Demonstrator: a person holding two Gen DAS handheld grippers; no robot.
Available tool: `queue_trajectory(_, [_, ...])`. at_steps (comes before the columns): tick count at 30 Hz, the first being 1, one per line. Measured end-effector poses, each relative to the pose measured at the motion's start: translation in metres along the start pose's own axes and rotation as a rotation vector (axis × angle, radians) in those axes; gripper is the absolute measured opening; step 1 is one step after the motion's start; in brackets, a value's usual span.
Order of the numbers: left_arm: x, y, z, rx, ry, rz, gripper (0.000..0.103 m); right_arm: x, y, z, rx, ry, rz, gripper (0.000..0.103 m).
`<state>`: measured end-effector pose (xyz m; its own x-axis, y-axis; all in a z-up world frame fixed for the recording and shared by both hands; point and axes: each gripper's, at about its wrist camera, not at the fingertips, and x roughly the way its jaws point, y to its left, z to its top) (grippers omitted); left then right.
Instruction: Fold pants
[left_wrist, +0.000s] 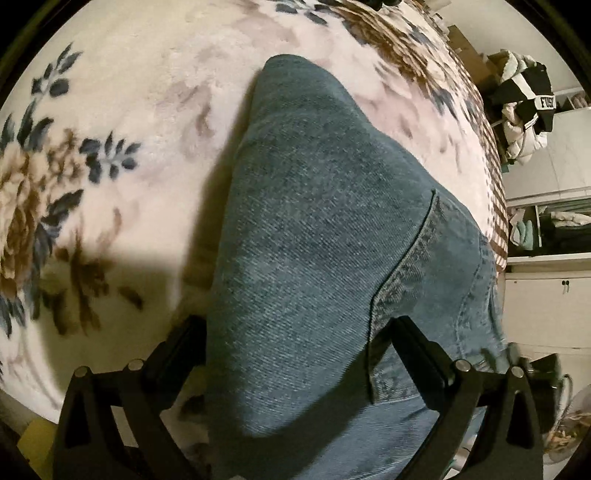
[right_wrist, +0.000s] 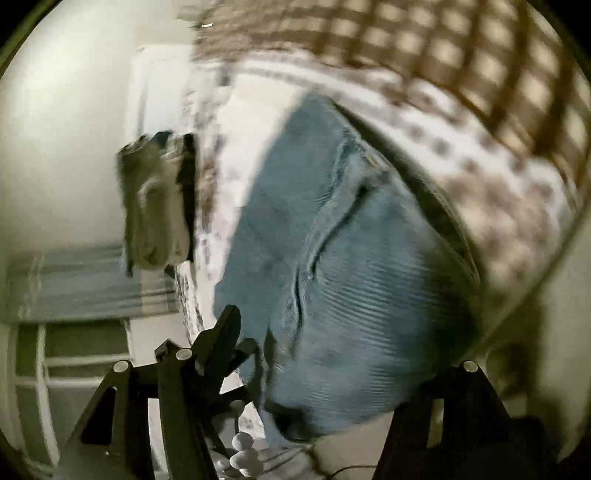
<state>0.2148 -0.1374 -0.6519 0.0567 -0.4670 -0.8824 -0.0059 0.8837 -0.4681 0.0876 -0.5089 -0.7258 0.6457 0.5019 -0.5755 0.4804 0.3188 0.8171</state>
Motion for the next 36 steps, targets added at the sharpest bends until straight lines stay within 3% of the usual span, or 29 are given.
queue_trajectory(4, [0.002, 0.002, 0.004, -0.018, -0.018, -0.007, 0.103, 0.025, -0.014, 0.012, 0.008, 0.088, -0.156, 0.065])
queue_trajectory(9, [0.004, 0.0, 0.008, -0.012, -0.038, -0.017, 0.102, 0.023, -0.032, 0.012, 0.044, 0.084, -0.08, 0.064])
queue_trajectory(10, [0.004, -0.001, 0.01, -0.003, -0.048, -0.027, 0.102, 0.021, -0.035, 0.01, 0.056, 0.07, -0.077, 0.06])
queue_trajectory(14, [-0.004, -0.007, 0.01, 0.029, -0.093, -0.073, 0.059, 0.015, -0.035, 0.003, 0.032, 0.035, -0.091, 0.04])
queue_trajectory(17, [-0.015, -0.006, 0.006, 0.019, -0.108, -0.108, 0.039, 0.025, -0.019, 0.004, 0.01, 0.015, -0.11, 0.035])
queue_trajectory(20, [-0.033, -0.012, 0.003, 0.026, -0.123, -0.132, 0.029, 0.026, 0.005, 0.001, -0.031, 0.004, -0.134, 0.032])
queue_trajectory(31, [-0.123, -0.048, 0.039, 0.063, -0.252, -0.203, 0.025, 0.006, 0.093, 0.016, -0.111, -0.024, -0.029, 0.031])
queue_trajectory(36, [-0.123, -0.033, 0.061, 0.076, -0.277, -0.159, 0.026, 0.037, 0.116, 0.028, -0.114, 0.037, -0.033, 0.032])
